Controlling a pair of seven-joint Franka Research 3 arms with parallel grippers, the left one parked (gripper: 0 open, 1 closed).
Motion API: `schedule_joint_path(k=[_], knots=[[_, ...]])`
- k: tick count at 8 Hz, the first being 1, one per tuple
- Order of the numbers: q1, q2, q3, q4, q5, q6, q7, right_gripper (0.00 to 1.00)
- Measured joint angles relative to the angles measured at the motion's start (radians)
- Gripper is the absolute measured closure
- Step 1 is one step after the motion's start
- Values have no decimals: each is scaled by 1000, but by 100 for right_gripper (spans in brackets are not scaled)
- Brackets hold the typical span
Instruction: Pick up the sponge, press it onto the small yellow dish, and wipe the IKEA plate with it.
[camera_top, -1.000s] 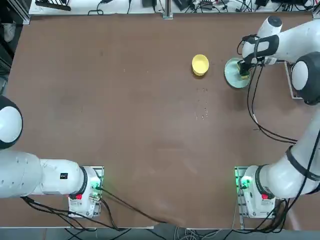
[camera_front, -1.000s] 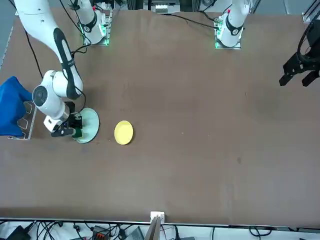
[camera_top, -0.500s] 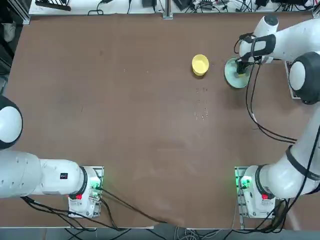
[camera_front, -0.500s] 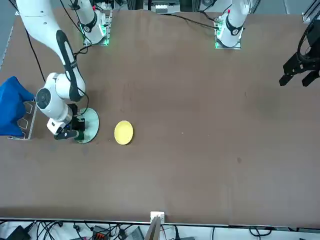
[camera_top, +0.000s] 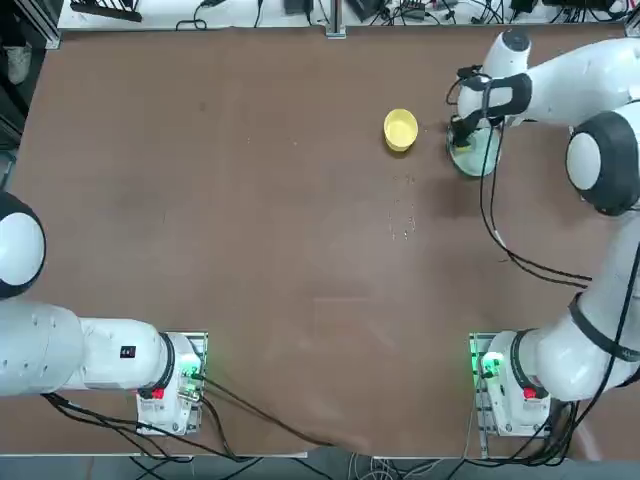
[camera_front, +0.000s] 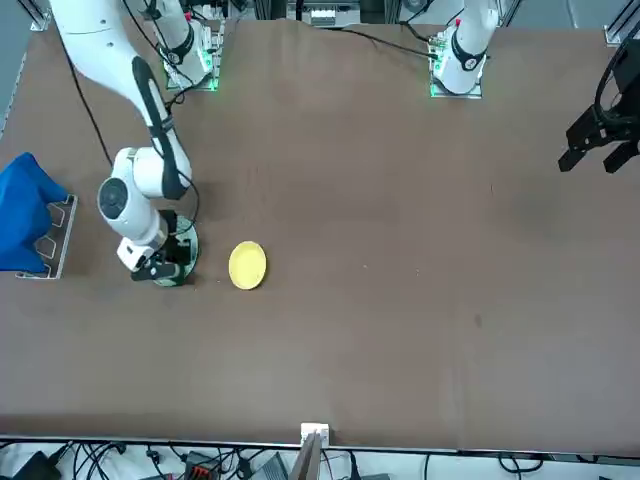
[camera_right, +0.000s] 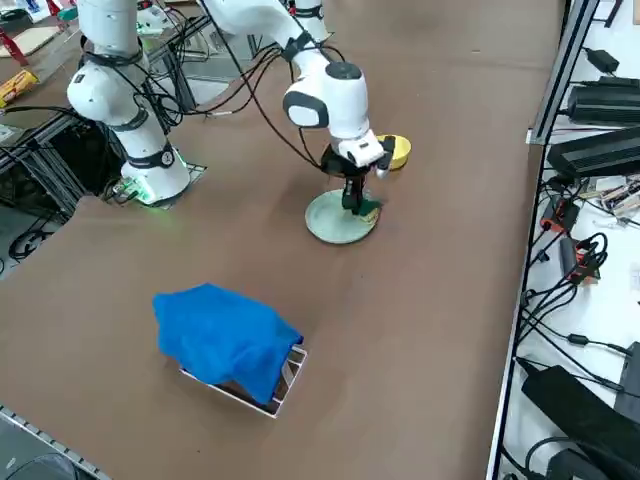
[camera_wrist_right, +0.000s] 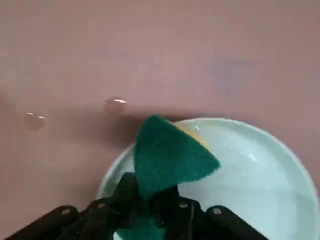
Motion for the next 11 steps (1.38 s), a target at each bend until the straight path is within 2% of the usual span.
schedule_joint_path(k=[5,11], knots=[[27,-11,-14,-17,-2,-4,63,80],[33,-86,-12,-118,0,0,67,80]])
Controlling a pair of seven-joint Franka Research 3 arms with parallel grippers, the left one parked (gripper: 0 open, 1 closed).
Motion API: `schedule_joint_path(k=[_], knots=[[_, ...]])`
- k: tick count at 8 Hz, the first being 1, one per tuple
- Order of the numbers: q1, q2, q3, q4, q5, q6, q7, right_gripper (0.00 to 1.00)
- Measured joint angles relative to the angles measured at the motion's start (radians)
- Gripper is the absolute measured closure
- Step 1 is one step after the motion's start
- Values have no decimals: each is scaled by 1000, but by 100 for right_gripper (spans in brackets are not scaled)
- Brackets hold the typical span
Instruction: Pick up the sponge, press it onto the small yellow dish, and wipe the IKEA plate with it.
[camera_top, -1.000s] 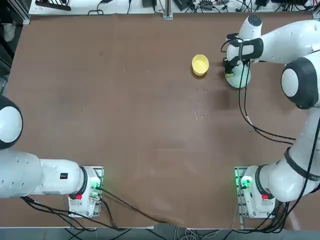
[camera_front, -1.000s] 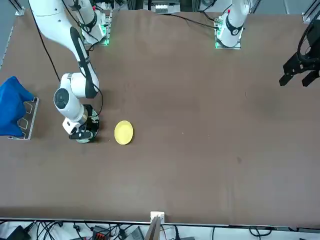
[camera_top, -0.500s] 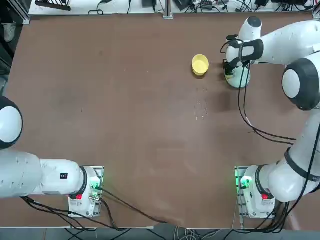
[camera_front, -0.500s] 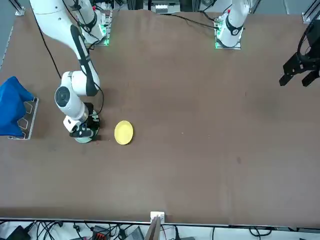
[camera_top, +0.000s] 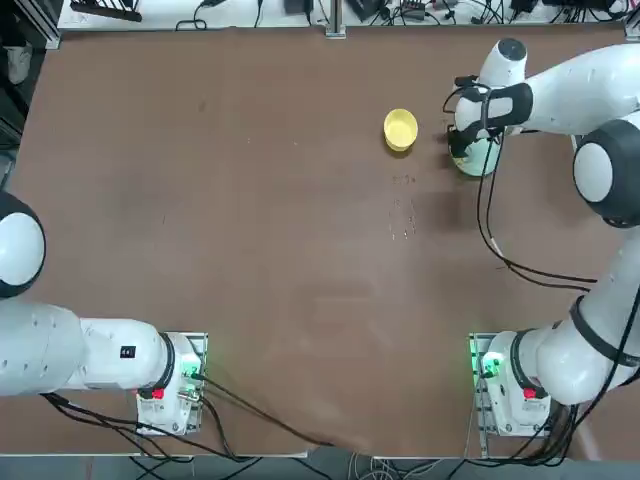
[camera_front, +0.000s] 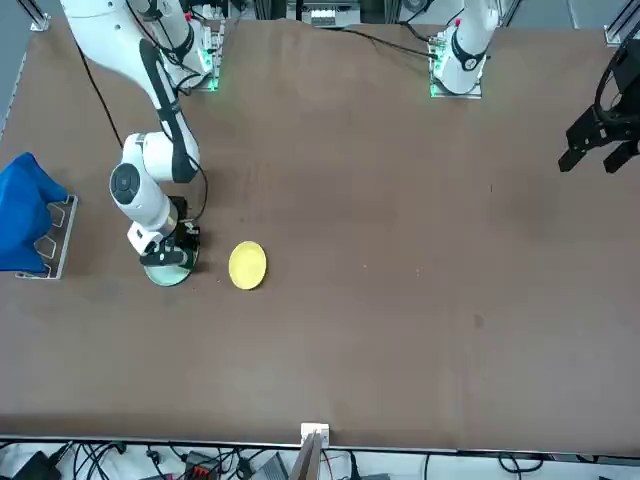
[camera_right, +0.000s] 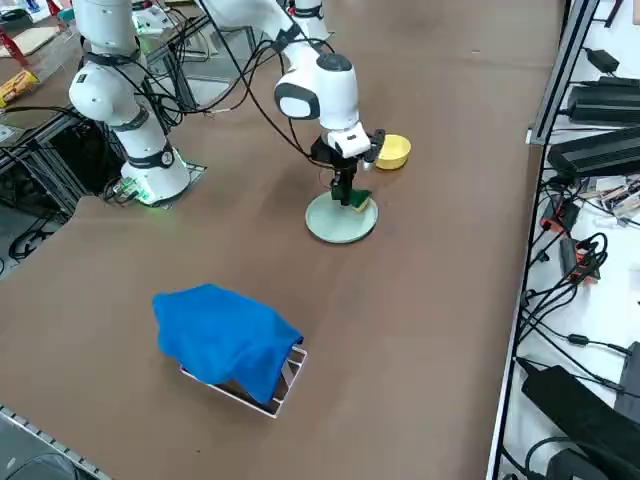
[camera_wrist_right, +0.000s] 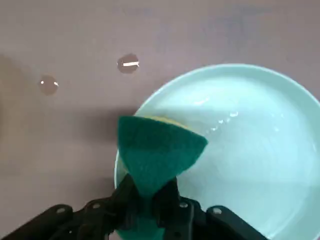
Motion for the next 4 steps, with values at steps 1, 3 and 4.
schedule_joint_path(k=[1,3,4], knots=[[-5,-15,0,-21,0,0,-4,80],[-21,-45,0,-63,1,0,-21,80],[-32,-55,0,-81,1,0,-37,80]])
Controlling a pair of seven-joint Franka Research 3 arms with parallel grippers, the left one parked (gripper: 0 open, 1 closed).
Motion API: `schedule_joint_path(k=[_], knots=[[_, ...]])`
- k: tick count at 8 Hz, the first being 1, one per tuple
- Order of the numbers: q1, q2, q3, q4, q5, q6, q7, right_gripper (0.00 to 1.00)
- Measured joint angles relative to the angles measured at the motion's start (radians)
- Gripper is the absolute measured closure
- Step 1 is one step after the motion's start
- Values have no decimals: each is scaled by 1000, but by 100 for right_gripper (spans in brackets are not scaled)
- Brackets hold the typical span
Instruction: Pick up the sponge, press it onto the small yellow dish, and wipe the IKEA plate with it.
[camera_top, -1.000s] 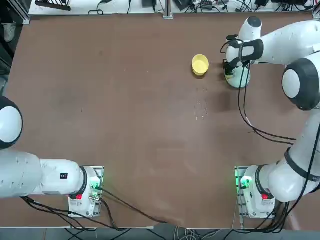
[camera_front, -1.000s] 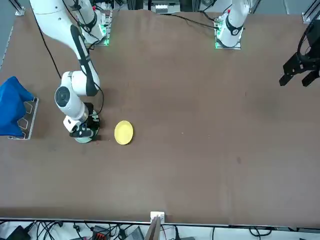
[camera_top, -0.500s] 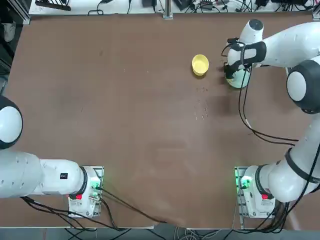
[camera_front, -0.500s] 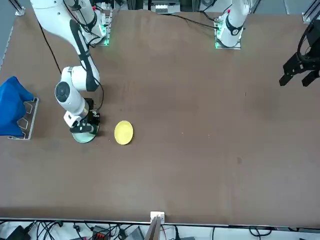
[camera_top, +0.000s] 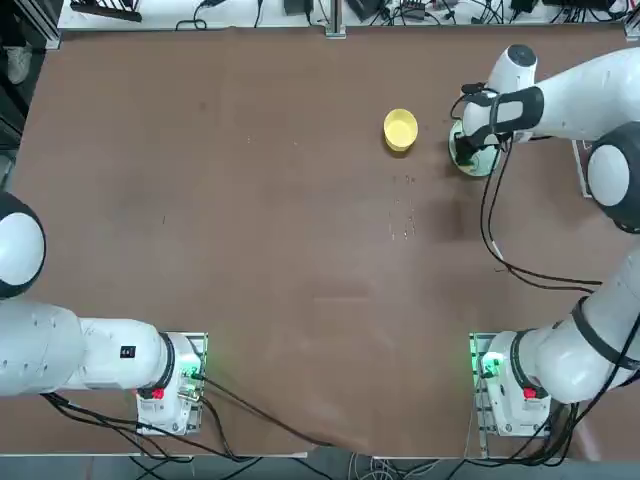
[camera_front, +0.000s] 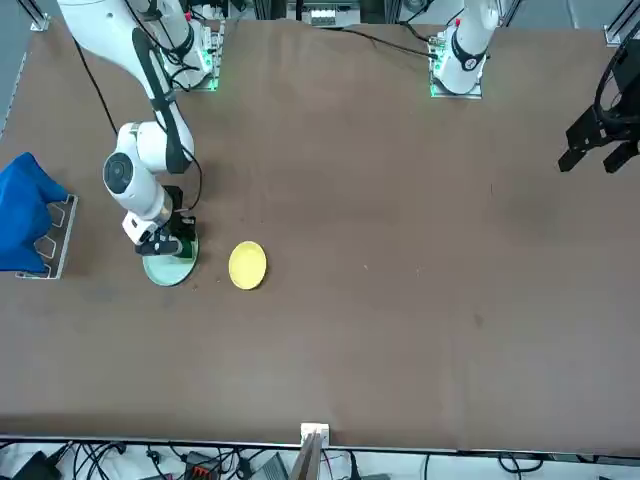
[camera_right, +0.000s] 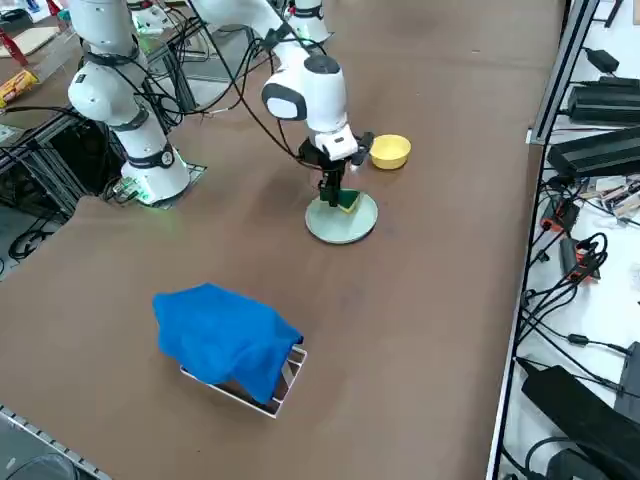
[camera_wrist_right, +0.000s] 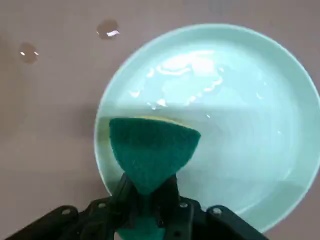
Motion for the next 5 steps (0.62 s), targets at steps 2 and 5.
schedule_joint_path(k=[2,5], knots=[[-27,-8,0,-17,1,0,-46,80],[-94,-8,-1,-21,1,0,-149,80]])
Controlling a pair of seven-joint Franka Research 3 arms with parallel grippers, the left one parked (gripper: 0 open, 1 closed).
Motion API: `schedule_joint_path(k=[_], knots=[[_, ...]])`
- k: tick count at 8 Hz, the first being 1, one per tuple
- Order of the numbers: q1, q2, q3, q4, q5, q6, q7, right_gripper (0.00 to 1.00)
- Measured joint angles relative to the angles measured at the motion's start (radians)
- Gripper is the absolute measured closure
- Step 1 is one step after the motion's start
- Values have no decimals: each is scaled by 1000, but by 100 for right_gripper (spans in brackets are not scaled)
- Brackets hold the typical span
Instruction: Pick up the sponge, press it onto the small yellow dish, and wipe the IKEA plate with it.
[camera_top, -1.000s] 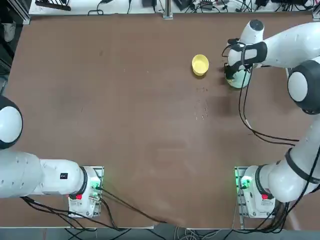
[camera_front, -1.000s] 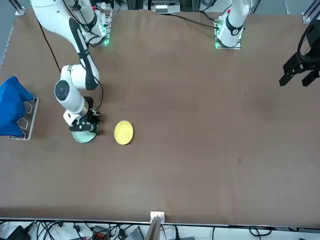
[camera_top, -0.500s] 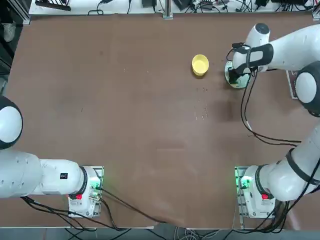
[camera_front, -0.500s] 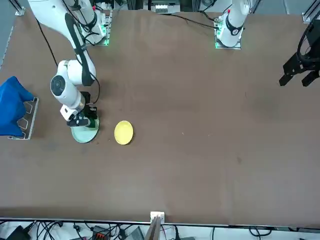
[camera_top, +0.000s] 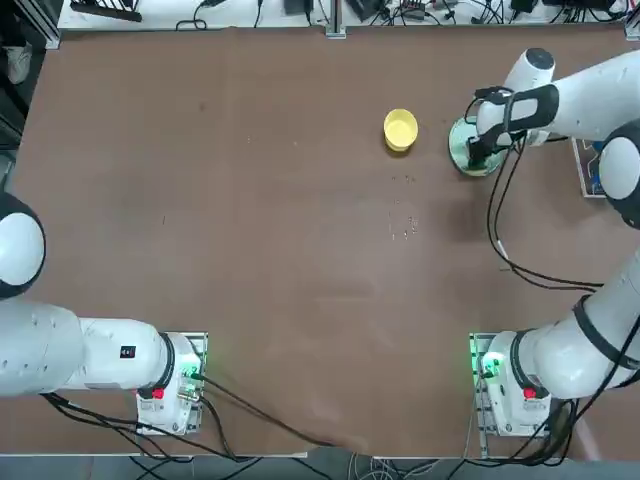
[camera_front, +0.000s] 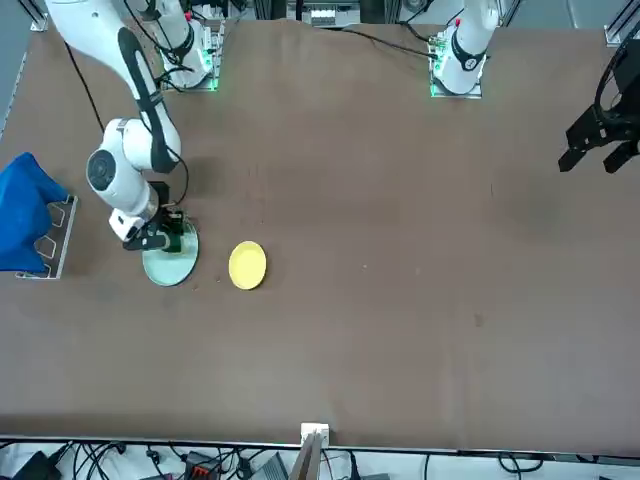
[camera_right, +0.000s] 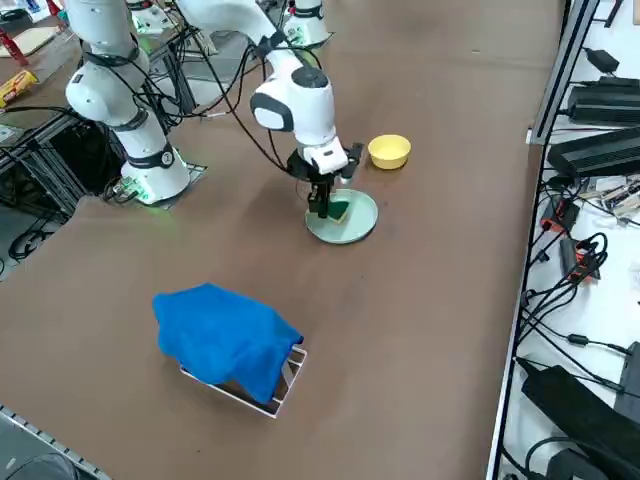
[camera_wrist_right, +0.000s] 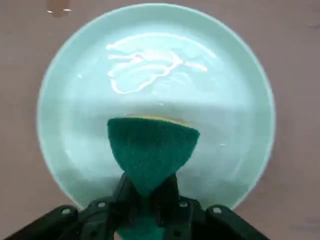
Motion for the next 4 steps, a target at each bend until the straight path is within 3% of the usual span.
schedule_joint_path(k=[4], knots=[[-62,31,0,46,-2,3,-99,80]])
